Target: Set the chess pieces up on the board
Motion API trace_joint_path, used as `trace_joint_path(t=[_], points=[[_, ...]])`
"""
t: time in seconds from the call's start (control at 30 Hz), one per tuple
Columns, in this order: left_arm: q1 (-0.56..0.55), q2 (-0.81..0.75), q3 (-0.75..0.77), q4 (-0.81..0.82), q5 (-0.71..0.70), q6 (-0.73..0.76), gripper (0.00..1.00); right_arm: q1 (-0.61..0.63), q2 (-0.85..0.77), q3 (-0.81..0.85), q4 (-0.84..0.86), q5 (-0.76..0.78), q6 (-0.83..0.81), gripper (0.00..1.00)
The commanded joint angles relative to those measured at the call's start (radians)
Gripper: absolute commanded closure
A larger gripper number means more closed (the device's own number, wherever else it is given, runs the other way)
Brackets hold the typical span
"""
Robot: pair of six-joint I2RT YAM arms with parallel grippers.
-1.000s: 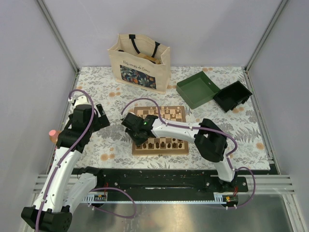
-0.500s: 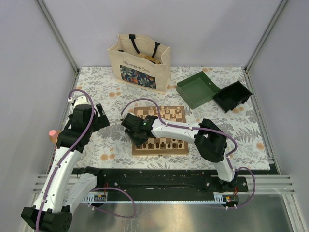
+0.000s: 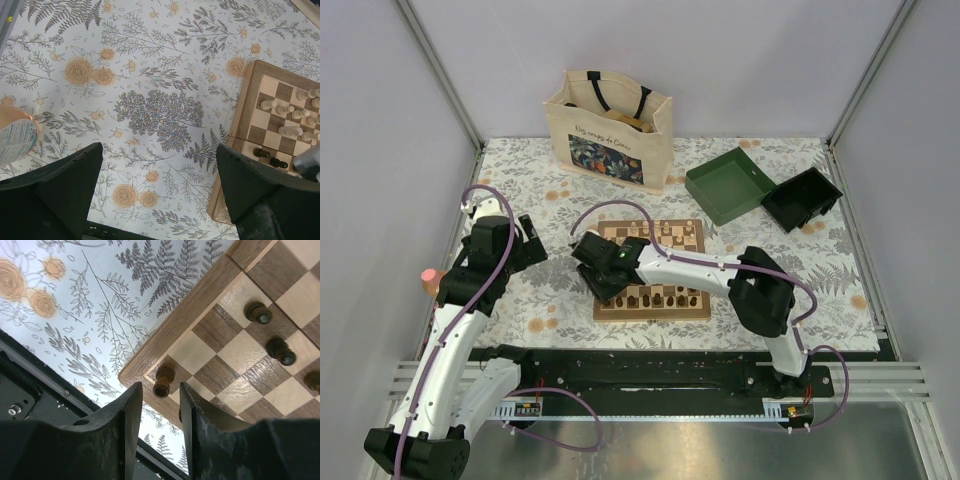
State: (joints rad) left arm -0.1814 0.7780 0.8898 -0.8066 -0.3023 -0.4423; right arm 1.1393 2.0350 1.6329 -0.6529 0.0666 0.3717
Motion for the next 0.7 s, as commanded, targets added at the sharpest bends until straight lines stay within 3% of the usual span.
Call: trace_joint_path(t=[0.0, 0.67], points=[[0.005, -0.008, 0.000, 0.043, -0.001, -0.001, 0.01, 0.005, -0.137, 0.018, 0.007, 0.079, -0.028, 0.55], [0.005, -0.006, -0.002, 0.046, 0.012, 0.001, 0.01, -0.214, -0.226, -0.148, 0.021, 0.144, 0.001, 0.53]])
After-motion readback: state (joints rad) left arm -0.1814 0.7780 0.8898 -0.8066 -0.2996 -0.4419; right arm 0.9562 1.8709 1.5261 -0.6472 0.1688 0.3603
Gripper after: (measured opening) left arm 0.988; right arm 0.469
